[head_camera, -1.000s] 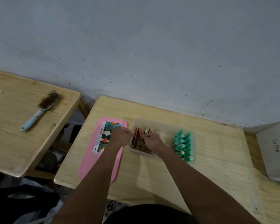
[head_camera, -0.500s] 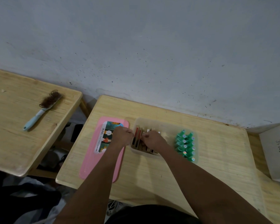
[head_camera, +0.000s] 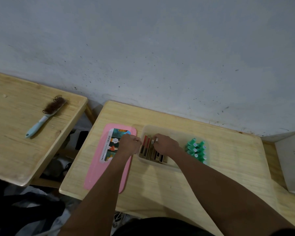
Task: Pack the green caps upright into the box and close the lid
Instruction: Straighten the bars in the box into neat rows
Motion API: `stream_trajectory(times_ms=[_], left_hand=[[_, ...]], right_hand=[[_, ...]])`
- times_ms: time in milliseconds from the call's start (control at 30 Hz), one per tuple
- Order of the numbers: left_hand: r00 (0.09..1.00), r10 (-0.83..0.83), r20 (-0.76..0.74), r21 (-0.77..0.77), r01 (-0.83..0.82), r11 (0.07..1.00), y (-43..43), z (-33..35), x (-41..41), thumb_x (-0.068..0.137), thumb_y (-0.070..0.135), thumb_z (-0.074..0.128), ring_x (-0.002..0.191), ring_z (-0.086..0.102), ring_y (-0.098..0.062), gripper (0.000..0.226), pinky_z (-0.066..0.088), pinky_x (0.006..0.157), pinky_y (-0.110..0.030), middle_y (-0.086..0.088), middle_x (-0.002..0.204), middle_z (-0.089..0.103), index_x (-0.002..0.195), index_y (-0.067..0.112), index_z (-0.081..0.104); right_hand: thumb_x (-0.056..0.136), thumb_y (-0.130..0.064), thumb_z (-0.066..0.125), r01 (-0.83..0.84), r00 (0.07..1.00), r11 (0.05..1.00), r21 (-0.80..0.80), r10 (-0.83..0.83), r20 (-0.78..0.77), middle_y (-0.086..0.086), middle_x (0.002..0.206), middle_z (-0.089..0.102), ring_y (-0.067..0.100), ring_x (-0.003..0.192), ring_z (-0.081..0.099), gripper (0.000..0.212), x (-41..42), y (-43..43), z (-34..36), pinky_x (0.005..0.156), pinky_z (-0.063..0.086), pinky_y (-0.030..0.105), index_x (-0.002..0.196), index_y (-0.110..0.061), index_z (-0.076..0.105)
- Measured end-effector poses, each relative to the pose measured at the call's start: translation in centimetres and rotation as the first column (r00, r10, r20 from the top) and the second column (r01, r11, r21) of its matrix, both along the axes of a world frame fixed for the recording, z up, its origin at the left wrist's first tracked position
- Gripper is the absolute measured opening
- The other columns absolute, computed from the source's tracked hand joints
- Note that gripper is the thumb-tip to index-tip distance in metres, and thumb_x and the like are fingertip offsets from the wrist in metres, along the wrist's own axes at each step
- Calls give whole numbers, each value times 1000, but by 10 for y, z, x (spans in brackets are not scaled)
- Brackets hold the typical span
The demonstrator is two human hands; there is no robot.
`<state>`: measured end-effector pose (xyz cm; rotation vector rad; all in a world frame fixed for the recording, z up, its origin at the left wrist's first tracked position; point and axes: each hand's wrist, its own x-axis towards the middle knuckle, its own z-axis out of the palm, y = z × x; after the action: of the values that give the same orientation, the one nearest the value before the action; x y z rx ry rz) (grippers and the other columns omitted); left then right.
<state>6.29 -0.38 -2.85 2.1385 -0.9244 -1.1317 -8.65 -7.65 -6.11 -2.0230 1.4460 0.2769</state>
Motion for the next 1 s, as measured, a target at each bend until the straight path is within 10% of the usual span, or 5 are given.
stream_trajectory(times_ms=[233,533,1000], left_hand=[[1000,-19,-16,-11,19,1000,0,2,-6,88,7,61,97,67,-29,22,55,90,-40,-16,111,69,108,2,69],[999,23,-29,-12,-23,1000,0,1,1,87,3,61,96,67,-32,18,56,89,-43,-18,105,71,101,1,72],[1000,1,13,-25,-1,1000,1,0,1,87,4,60,82,66,-25,21,58,81,-36,-17,104,71,106,0,70]], right_hand=[[89,-42,56,303,875,947,104,-319,363,-2,94,67,17,67,61,14,-23,8,-2,69,51,35,97,-30,56],[84,-30,72,426,735,893,144,-434,521,-1,86,65,15,80,62,15,-16,16,-1,77,57,39,91,-20,63],[98,-18,54,335,19,513,791,-843,538,11,105,69,21,92,66,25,-40,26,13,70,54,31,119,-8,64]])
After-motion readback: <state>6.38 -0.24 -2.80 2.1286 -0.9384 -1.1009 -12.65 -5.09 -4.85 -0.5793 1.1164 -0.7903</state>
